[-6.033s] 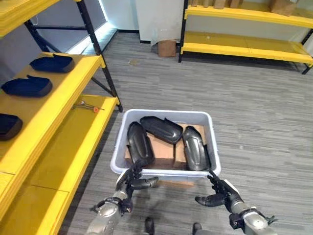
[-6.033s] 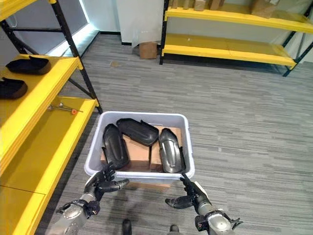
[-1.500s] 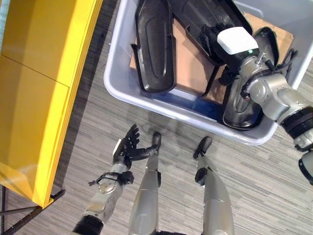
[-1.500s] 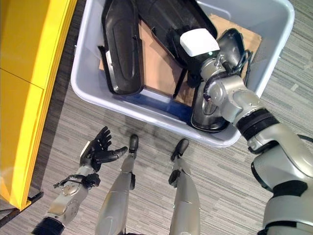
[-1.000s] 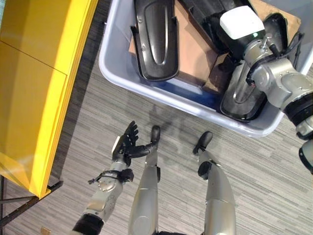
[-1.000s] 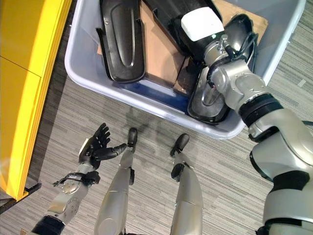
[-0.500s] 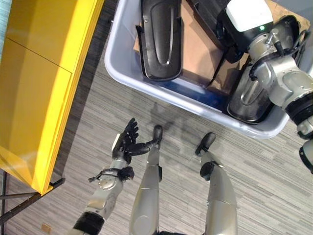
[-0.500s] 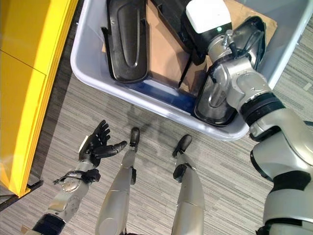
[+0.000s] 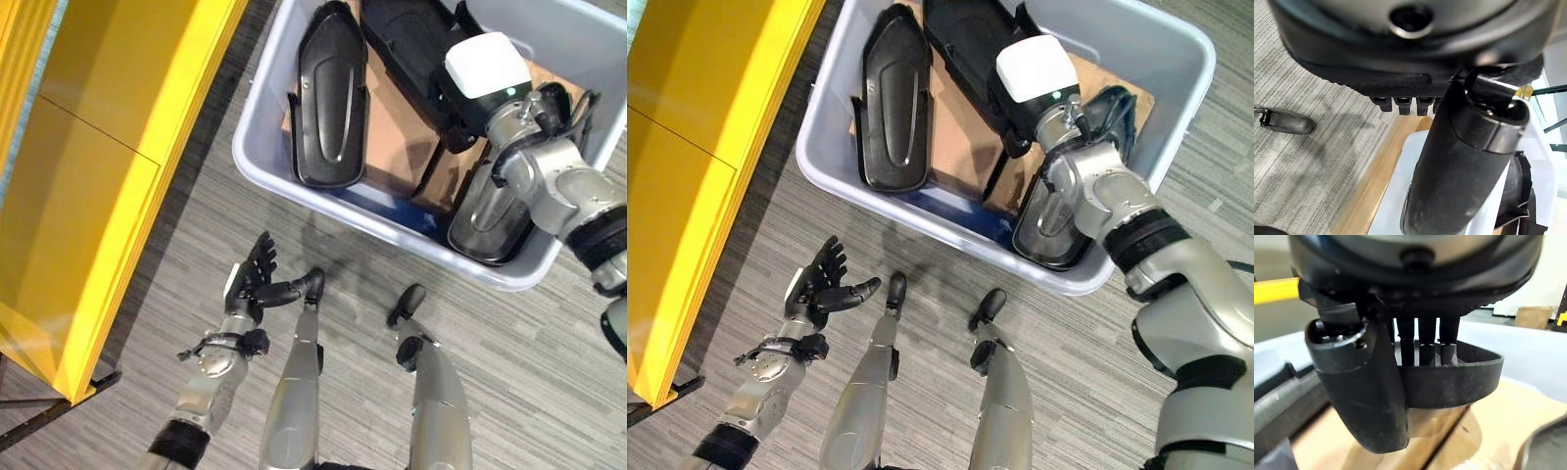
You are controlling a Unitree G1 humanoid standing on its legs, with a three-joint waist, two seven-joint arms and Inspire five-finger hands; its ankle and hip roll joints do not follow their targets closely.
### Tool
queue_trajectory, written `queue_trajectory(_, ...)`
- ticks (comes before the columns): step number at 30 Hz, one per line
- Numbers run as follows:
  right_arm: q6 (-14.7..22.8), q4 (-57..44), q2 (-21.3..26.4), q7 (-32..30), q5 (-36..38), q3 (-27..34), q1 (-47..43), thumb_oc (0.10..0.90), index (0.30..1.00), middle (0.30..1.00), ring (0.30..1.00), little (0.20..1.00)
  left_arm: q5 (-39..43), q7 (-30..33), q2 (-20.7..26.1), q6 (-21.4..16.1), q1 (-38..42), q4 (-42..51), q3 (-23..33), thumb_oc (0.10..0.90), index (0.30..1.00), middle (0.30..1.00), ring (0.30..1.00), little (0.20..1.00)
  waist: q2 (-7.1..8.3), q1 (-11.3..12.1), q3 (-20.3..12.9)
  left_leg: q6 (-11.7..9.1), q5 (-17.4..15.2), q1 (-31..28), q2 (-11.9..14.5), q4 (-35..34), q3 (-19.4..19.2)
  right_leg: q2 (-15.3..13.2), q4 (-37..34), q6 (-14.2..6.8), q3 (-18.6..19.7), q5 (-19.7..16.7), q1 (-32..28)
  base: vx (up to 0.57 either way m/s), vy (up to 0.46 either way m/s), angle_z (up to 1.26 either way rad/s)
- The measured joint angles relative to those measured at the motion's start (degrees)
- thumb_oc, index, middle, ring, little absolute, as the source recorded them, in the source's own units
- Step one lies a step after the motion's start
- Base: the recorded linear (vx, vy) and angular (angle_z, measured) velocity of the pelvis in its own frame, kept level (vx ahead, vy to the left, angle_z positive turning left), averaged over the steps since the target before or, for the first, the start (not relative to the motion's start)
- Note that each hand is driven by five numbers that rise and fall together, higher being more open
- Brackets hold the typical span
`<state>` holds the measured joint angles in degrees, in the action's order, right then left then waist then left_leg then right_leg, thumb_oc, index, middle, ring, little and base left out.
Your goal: Move parts from the plastic box to the shelf.
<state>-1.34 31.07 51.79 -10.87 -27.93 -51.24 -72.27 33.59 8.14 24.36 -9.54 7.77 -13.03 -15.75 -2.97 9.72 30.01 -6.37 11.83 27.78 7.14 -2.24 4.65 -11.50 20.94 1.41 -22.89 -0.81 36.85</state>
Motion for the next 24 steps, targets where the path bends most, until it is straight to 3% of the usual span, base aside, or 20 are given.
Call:
queue_trajectory(2,1.37,-7.50,1.92,0.11,1.92,5.64,7.07,0.400,0.300,0.300,0.300,0.300,-0.06,-0.08,0.12,0.70,-0.60,-0.19,0.04,0.900,1.000,1.000,1.000,1.000,0.26,-0.25,-0.11,0.40,-0.31,-4.75,0.35,-0.42,0.09,0.78,-2.66,-0.48,-0.71,-0.24,-6.05,-0.02,-0.002,0.08)
queue_trajectory(9,2.91,-15.95,4.14,0.47,3.69,14.01,14.09,0.400,0.300,0.300,0.300,0.300,-0.10,-0.42,0.21,1.06,-1.33,0.20,0.75,0.900,1.000,1.000,1.000,1.000,0.82,-0.22,-1.19,0.96,-1.31,-6.84,0.31,-0.29,0.63,1.08,-4.87,-1.46,-1.48,-0.69,-9.78,0.00,0.009,0.05)
queue_trajectory(20,4.13,-24.28,5.25,1.21,3.63,21.84,24.68,0.400,0.300,0.300,0.300,0.300,-0.23,-2.46,1.70,3.13,-2.75,0.15,3.18,0.900,1.000,1.000,1.000,1.000,2.18,-1.88,-3.50,1.23,-2.24,-11.63,-1.25,-0.29,0.40,0.78,-11.30,-3.42,-1.82,-3.68,-17.53,0.01,0.050,0.03)
queue_trajectory(24,4.23,-26.71,4.71,2.36,3.61,24.36,28.80,0.400,0.300,0.300,0.300,0.300,-0.29,-3.11,1.68,3.43,-3.92,0.17,3.57,0.900,1.000,1.000,1.000,1.000,2.22,-2.00,-3.54,1.91,-2.90,-16.05,-1.63,-1.11,-0.78,0.77,-13.22,-3.80,-1.06,-4.23,-21.83,0.03,0.041,-0.09)
